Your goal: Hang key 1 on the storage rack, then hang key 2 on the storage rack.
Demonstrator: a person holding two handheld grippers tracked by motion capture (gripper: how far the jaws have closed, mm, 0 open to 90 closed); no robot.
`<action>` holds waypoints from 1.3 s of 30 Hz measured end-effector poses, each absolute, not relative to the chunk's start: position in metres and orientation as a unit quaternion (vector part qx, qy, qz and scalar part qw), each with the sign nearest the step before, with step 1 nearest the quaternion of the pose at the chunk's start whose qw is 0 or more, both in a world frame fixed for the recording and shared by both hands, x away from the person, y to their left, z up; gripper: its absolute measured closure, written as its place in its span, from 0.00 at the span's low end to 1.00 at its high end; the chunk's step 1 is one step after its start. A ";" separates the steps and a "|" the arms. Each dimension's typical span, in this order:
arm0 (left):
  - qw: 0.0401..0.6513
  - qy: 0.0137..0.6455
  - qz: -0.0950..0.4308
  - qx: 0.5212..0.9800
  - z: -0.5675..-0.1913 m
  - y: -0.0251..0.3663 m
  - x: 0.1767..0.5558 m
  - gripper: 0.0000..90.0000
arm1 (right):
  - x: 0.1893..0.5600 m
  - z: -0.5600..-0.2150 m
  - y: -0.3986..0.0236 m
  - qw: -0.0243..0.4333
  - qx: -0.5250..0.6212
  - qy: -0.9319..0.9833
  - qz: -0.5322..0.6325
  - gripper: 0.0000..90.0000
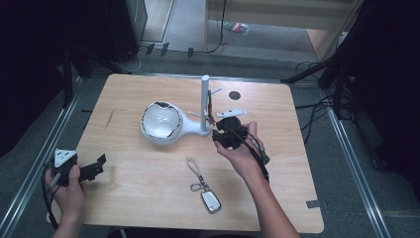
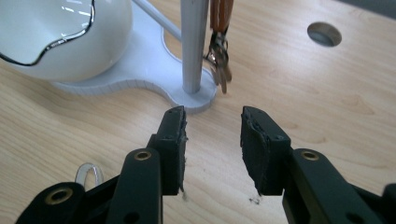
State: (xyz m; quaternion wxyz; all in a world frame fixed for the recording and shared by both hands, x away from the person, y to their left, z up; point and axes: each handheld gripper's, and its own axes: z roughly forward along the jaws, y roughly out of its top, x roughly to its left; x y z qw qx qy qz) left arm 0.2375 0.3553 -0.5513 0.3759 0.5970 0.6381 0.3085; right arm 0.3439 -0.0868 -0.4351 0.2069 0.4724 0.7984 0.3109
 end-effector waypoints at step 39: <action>0.374 0.638 0.309 0.597 -0.551 0.355 0.239 0.00 | 0.340 -0.459 -0.062 0.086 0.471 0.860 0.177 0.69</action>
